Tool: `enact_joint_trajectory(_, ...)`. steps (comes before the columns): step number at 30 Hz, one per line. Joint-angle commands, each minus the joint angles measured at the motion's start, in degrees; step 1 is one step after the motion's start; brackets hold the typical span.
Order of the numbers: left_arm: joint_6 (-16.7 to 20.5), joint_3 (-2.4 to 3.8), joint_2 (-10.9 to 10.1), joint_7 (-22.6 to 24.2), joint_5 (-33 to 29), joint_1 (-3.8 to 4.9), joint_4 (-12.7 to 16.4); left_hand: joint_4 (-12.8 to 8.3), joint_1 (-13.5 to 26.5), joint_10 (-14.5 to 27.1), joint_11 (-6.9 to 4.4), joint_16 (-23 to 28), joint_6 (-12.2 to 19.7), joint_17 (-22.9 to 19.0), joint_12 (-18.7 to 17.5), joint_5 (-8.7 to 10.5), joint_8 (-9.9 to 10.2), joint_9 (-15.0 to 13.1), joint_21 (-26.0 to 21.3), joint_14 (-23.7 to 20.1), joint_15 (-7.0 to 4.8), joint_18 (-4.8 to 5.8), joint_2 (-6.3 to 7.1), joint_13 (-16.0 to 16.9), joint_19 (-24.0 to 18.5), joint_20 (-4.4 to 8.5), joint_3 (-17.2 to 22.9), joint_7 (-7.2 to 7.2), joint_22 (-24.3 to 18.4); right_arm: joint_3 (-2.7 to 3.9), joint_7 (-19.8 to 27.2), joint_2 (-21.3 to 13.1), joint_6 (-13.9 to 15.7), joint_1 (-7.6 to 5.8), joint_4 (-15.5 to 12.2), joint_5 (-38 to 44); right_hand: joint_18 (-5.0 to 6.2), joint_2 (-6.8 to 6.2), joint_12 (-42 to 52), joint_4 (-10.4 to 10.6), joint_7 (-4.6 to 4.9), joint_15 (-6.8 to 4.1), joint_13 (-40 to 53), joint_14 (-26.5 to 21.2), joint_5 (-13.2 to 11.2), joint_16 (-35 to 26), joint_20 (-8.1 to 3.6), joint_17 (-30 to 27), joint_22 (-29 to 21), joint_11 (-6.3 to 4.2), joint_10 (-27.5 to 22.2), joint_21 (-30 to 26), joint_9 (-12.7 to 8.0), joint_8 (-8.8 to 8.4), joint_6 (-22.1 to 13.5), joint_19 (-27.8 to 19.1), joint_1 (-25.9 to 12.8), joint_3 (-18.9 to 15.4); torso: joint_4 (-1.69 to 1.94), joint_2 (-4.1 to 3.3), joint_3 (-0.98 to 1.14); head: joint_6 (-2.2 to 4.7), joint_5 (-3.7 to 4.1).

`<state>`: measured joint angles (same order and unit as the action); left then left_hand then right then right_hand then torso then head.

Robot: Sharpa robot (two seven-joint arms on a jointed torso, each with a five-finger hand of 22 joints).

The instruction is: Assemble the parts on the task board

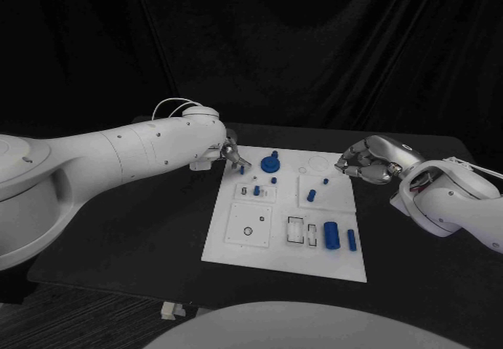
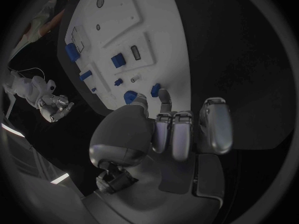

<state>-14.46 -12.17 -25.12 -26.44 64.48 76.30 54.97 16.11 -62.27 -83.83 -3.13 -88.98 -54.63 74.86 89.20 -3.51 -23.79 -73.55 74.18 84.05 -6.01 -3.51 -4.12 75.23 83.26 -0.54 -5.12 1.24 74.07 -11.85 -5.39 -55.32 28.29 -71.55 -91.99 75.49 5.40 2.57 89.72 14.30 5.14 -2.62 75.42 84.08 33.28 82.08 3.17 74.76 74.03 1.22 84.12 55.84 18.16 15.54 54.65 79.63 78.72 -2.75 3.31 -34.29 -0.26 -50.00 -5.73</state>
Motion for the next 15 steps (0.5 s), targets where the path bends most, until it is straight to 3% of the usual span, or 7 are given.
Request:
enact_joint_trajectory(1,-0.92,0.06,0.17,0.75,0.19,-0.14,-0.18,0.00,-0.31,-6.04,0.38,-1.02,0.72,15.14,0.60,0.25,0.19,-2.03,-1.11,5.95,0.50,-0.07,-0.10,14.60,0.18,-0.29,-0.81,-0.03,11.18,0.04,-0.49,-0.06,-0.03,0.13,-0.04,0.15,0.88,-0.02,0.28,0.19,-0.16,-0.62,14.58,3.80,1.17,-0.23,-0.16,6.69,7.63,-0.64,5.88,0.06,0.85,0.94,0.22,0.16,0.92,1.59,-0.02,-0.03,-0.01,0.00,-0.05)
enact_joint_trajectory(15,-0.97,0.06,1.38,1.79,0.19,-0.30,-1.84,-0.03,-0.51,-5.84,0.77,-1.02,1.57,15.14,0.28,0.23,1.35,-1.43,-1.47,5.95,0.86,-0.14,-0.20,14.34,-0.14,-0.63,-0.81,0.40,11.07,0.04,-0.61,0.08,-0.15,0.13,0.03,0.15,0.88,-0.02,0.28,0.19,-0.16,-0.62,14.58,3.80,1.17,-0.23,-0.16,6.69,7.63,-0.64,5.88,0.06,0.85,0.94,0.22,0.16,0.92,1.59,0.04,0.00,-0.01,0.00,-0.02)
